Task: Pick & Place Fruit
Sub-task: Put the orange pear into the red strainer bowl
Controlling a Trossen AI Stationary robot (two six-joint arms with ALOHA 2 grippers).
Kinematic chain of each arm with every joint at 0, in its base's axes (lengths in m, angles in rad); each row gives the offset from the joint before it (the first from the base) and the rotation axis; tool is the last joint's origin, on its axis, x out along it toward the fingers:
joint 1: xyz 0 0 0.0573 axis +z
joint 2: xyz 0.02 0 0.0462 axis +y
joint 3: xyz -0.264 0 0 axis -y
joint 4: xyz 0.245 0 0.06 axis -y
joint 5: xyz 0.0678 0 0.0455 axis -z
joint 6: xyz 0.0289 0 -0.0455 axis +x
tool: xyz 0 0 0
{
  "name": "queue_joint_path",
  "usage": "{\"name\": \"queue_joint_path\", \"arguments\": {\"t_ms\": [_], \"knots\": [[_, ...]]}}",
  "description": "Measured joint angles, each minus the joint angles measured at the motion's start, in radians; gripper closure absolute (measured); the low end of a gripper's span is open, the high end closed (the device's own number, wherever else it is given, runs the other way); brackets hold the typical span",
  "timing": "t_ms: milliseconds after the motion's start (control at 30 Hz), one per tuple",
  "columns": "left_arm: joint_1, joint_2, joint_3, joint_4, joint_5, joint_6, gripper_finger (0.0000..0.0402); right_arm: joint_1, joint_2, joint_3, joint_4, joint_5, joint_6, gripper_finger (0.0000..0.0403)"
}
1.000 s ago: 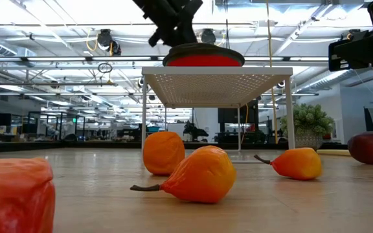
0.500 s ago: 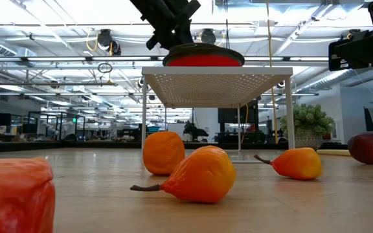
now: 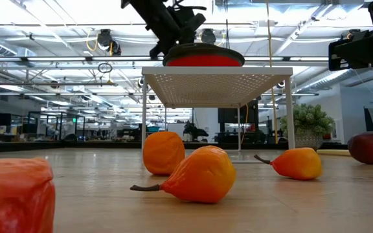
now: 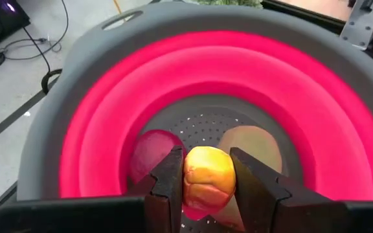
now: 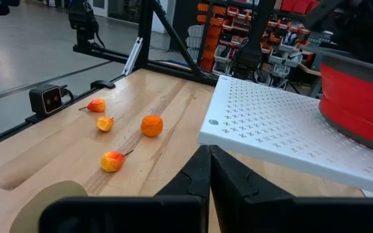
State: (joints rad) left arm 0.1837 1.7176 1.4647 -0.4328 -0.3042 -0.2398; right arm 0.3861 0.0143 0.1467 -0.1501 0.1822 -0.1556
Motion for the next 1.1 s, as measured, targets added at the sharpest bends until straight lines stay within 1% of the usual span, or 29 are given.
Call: {"name": "queue_joint_path", "arguments": {"t_ms": [200, 733, 833, 1100], "knots": [[0.005, 0.000, 0.000, -0.006, 0.039, 0.000, 0.0295, 0.000, 0.000, 0.000, 0.001, 0.000, -0.017, 0.0403], [0.006, 0.000, 0.000, -0.006, 0.043, -0.005, 0.0294, 0.000, 0.000, 0.000, 0.002, 0.000, -0.014, 0.0403], [0.006, 0.000, 0.000, -0.006, 0.043, -0.005, 0.0283, 0.000, 0.000, 0.000, 0.002, 0.000, -0.014, 0.0403], [0.006, 0.000, 0.000, -0.006, 0.045, -0.004, 0.0238, 0.000, 0.000, 0.000, 0.002, 0.000, -0.014, 0.0403]]}}
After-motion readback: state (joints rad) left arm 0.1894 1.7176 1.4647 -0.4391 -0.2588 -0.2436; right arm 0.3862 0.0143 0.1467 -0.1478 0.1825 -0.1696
